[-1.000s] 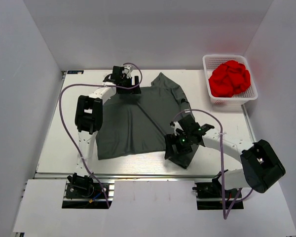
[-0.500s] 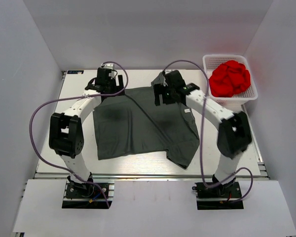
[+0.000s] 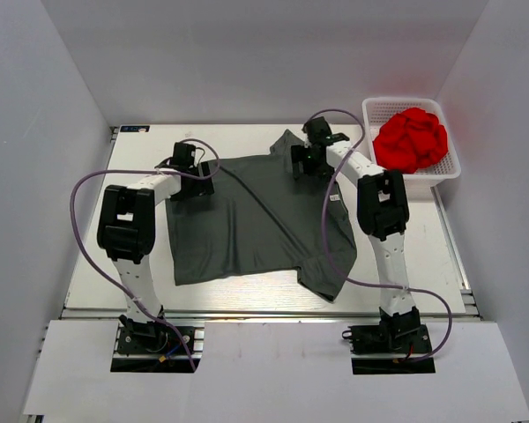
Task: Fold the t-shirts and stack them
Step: Flatten out the tshirt
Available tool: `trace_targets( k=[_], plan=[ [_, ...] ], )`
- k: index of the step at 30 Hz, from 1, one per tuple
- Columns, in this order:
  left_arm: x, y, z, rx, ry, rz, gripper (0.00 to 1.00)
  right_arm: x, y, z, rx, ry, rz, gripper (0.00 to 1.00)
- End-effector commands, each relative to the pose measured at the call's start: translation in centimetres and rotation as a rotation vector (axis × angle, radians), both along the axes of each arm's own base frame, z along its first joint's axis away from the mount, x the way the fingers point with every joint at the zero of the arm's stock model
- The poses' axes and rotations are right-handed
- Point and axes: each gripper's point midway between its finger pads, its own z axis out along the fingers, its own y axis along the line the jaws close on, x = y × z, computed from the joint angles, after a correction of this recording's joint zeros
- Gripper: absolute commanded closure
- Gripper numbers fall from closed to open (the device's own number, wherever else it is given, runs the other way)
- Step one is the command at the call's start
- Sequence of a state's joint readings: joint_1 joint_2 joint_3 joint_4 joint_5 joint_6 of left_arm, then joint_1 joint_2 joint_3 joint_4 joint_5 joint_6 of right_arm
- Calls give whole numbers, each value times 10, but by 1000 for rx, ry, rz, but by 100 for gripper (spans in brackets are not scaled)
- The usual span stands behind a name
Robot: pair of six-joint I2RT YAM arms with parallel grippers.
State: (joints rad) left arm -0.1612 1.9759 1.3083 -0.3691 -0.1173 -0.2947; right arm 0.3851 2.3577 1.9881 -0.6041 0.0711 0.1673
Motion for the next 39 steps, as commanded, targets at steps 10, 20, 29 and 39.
trace_targets(
  k=[10,20,29,39],
  plan=[
    [-3,9,0,-42,1,-14,0,39,-45,13,137,-30,-3,10],
    [30,-1,77,-64,-197,-101,0,42,-23,100,254,-270,157,10],
    [45,32,72,-16,-164,55,0,75,-14,64,241,-228,165,10],
    [80,44,7,-87,-65,96,0,94,-11,17,278,-211,107,10]
  ],
)
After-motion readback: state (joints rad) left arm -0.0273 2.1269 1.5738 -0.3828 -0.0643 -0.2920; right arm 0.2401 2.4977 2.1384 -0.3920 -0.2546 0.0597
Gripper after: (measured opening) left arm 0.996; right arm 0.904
